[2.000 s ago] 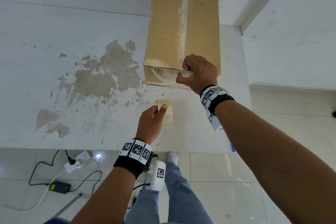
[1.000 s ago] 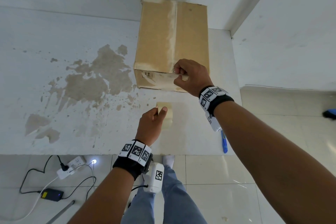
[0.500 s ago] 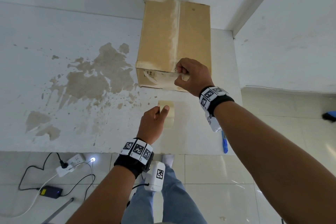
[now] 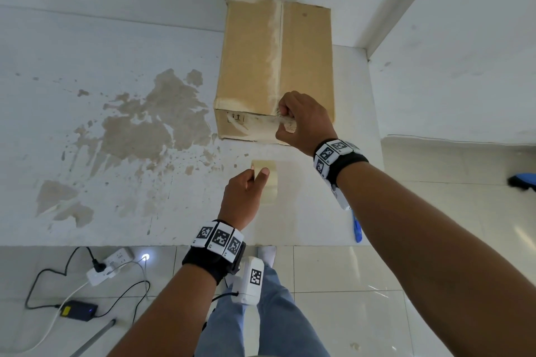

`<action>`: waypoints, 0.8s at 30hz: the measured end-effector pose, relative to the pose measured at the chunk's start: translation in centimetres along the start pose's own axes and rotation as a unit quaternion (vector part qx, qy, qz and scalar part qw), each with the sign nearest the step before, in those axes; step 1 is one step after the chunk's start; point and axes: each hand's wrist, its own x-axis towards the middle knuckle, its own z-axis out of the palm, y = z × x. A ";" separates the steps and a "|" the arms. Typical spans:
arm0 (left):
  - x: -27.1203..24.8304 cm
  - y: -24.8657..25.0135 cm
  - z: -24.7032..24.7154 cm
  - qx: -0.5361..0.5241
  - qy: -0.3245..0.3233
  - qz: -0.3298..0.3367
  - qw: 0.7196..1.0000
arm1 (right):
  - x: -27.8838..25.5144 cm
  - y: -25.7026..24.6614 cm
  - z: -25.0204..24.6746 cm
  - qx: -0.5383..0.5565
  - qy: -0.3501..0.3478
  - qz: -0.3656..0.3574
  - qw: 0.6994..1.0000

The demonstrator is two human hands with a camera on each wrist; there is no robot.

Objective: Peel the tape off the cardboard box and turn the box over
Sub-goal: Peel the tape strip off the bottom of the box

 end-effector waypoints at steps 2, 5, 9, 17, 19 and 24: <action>0.0 0.1 -0.1 -0.002 0.002 0.003 1.000 | 0.1 -0.1 0.2 -0.013 0.001 -0.002 1.000; 0.0 0.2 -0.1 0.005 0.002 0.002 1.000 | 0.0 -0.1 0.2 -0.035 0.000 -0.008 0.999; 0.0 0.3 -0.1 0.002 0.002 0.003 1.000 | 0.1 -0.4 0.5 -0.030 0.023 0.009 0.999; 0.3 -0.4 -0.7 -0.001 0.008 -0.006 1.000 | 0.5 -1.6 1.4 -0.071 0.082 0.054 0.993; 0.3 -0.5 -0.9 -0.005 0.009 -0.008 1.000 | 0.6 -1.7 1.5 -0.072 0.090 0.055 0.992; 0.5 -0.6 -1.3 -0.009 0.011 -0.014 1.000 | 0.6 -1.6 1.5 -0.072 0.092 0.052 0.992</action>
